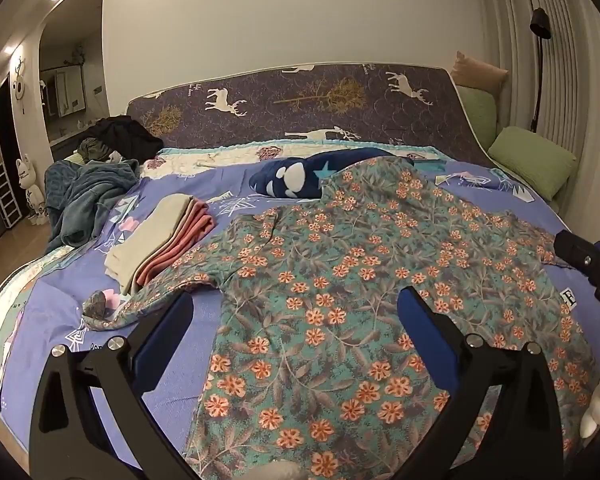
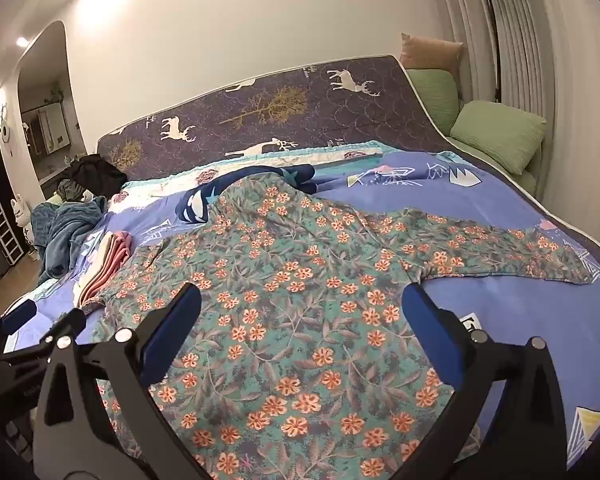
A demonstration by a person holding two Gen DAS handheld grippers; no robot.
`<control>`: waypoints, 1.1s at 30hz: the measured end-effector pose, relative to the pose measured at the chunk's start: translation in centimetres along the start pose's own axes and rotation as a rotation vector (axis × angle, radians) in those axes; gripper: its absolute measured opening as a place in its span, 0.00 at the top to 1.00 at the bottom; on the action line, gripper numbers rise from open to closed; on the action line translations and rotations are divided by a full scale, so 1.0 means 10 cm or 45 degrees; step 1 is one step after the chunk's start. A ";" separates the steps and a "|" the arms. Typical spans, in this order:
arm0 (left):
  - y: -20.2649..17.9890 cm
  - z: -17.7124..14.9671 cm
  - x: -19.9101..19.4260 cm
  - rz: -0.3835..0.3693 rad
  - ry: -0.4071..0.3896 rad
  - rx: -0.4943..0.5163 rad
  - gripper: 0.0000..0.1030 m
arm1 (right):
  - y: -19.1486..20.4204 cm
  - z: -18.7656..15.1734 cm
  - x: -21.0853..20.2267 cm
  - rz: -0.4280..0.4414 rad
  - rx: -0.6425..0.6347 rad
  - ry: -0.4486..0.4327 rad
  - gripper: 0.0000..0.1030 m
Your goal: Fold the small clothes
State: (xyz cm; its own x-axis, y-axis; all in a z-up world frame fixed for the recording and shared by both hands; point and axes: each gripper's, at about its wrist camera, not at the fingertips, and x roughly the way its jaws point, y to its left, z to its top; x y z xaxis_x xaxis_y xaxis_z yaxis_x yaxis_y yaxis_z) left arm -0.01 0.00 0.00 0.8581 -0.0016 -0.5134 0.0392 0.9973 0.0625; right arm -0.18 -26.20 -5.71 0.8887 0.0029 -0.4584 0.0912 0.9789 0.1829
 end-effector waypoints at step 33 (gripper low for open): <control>0.02 -0.22 0.13 -0.017 0.059 0.041 0.01 | 0.05 -0.01 0.00 -0.022 -0.022 -0.025 0.02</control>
State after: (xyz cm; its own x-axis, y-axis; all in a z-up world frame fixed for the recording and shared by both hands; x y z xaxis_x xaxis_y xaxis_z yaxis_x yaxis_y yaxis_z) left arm -0.02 0.36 -2.52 0.8329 -0.0104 -0.5534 0.0672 0.9943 0.0825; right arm -0.16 -25.64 -5.75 0.8959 -0.0181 -0.4439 0.0990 0.9822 0.1596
